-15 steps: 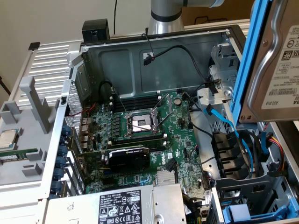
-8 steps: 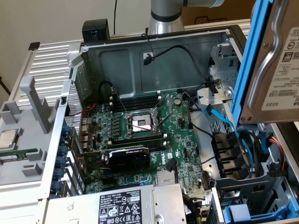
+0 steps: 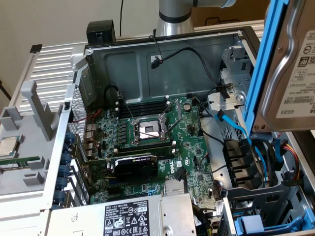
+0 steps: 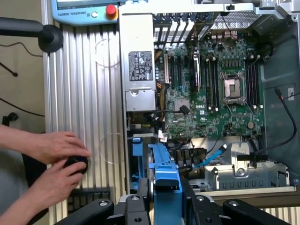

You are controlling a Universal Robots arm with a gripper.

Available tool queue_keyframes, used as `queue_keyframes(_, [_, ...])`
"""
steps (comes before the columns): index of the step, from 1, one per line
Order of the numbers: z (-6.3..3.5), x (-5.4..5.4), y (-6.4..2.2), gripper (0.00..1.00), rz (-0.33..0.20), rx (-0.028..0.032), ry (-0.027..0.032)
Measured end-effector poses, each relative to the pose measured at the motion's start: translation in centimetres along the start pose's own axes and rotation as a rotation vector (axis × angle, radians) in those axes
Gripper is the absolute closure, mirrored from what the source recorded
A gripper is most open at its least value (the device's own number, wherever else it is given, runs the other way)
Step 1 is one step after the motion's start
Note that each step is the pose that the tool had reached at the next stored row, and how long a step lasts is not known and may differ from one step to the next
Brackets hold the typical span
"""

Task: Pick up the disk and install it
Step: 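Pick up the disk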

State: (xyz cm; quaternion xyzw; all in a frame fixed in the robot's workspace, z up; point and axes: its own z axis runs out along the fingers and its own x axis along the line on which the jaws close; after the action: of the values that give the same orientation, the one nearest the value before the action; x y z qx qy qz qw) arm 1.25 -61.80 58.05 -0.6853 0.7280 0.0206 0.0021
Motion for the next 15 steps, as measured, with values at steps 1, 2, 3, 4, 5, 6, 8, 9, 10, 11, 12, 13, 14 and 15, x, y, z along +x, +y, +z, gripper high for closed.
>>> queue_keyframes(1, [0.01,0.06,0.0,0.64,0.0,0.0001,0.0012])
queue_keyframes(2, [0.0,0.09,-0.01,0.64,0.0,0.0001,0.0028])
queue_keyframes(3, [-0.01,0.1,-0.02,0.64,0.0,0.0002,0.0043])
queue_keyframes(4, [0.0,0.14,-0.02,0.64,0.0,0.0003,0.0055])
queue_keyframes(5, [0.0,0.18,-0.02,0.64,0.0,0.0004,0.0067])
queue_keyframes(6, [-0.01,0.23,-0.02,0.64,0.0,0.0004,0.0078])
queue_keyframes(8, [-0.01,0.31,-0.03,0.64,0.0,0.0006,0.0094])
queue_keyframes(9, [-0.01,0.35,-0.02,0.64,0.0,0.0006,0.0102])
queue_keyframes(10, [-0.01,0.41,-0.03,0.64,0.0,0.0007,0.011])
queue_keyframes(11, [-0.02,0.48,-0.04,0.64,0.0,0.0007,0.0119])
queue_keyframes(12, [-0.01,0.54,-0.03,0.64,0.0,0.0008,0.0128])
queue_keyframes(13, [0.0,0.61,-0.04,0.64,0.0,0.0008,0.0138])
queue_keyframes(14, [0.04,0.68,-0.05,0.64,0.0,0.0008,0.0141])
queue_keyframes(15, [0.15,0.74,-0.05,0.64,0.0,0.0009,0.014])
